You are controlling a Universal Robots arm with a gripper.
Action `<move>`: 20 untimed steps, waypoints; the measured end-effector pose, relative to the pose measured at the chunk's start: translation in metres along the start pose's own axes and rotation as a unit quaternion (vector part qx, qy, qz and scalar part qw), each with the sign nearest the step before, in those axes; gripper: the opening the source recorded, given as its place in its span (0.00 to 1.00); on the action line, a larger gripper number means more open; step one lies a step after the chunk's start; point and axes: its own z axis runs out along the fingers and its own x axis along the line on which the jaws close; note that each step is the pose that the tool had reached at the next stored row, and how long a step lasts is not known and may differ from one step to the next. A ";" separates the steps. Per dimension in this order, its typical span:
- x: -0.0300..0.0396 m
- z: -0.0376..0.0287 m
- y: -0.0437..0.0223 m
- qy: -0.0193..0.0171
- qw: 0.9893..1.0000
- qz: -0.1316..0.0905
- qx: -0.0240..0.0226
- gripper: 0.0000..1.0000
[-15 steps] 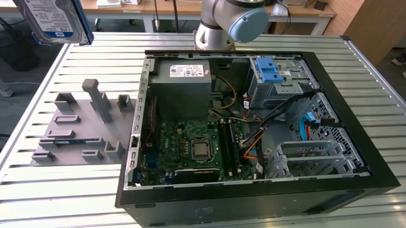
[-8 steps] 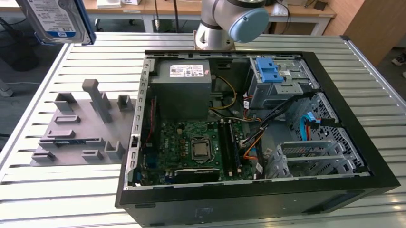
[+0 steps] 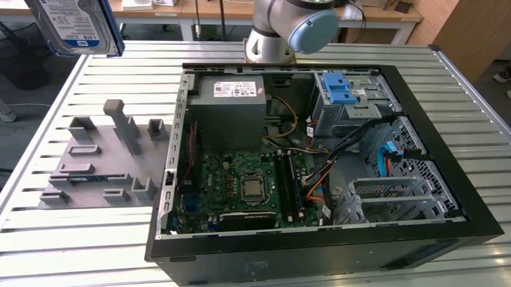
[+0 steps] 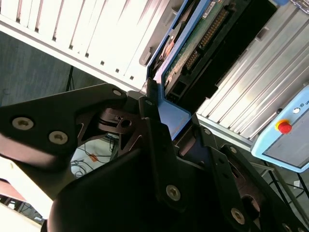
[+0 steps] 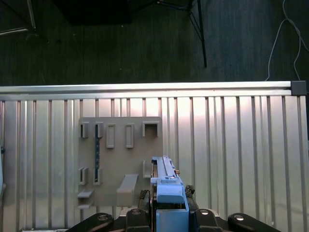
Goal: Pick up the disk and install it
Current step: 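Pick up the disk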
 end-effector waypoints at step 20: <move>0.0121 -0.0005 -0.0100 0.000 1.000 0.000 0.000 0.36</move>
